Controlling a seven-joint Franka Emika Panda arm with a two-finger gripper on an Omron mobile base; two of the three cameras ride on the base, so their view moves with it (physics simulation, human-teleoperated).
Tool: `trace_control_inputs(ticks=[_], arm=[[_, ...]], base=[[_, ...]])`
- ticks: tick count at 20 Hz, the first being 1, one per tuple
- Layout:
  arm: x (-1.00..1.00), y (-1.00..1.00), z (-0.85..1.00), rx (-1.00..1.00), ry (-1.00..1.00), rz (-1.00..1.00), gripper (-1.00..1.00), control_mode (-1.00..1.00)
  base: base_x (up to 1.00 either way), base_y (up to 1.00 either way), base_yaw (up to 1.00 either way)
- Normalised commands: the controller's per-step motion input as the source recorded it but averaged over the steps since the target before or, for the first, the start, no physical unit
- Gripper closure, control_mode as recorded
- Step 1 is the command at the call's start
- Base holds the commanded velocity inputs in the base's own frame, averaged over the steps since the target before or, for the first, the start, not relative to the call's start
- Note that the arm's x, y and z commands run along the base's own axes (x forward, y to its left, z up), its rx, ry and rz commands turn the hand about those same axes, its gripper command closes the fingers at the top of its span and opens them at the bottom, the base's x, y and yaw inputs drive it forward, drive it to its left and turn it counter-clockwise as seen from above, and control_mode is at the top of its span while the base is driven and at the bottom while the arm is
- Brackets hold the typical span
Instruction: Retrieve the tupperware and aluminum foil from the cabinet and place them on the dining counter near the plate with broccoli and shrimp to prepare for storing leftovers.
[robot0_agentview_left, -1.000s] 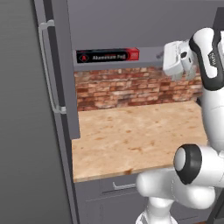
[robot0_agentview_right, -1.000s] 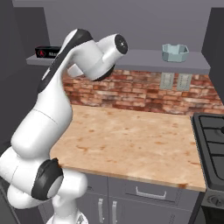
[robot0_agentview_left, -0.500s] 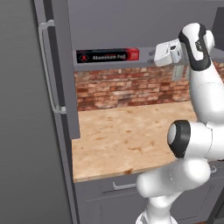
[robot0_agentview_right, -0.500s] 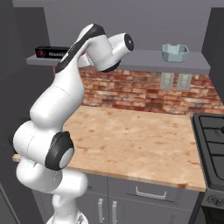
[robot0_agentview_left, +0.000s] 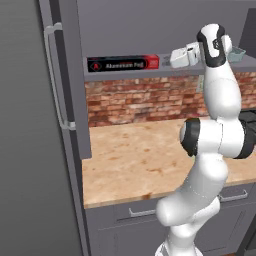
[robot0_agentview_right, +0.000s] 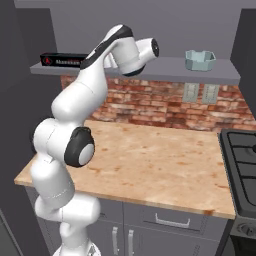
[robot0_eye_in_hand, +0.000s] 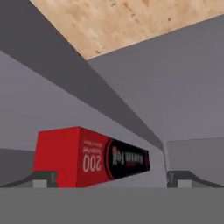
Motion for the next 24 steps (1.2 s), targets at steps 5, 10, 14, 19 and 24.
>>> trace_control_inputs(ticks=[5,10,14,19,24], arm=[[0.47,0.0,0.0,0.01,0.01,0.1,-1.0,-1.0],[0.24,0.04,0.0,0.0,0.0,0.15,-1.0,-1.0],[0.11,0.26,-0.07,-0.01,-0.02,0.15,-1.0,-1.0],[0.01,0.42,-0.17,-0.06,-0.08,0.11,-1.0,-1.0],[-0.07,0.47,-0.23,-0.08,-0.1,0.01,1.0,-1.0]], base=[[0.0,0.0,0.0],[0.0,0.0,0.0],[0.0,0.0,0.0],[0.0,0.0,0.0],[0.0,0.0,0.0]])
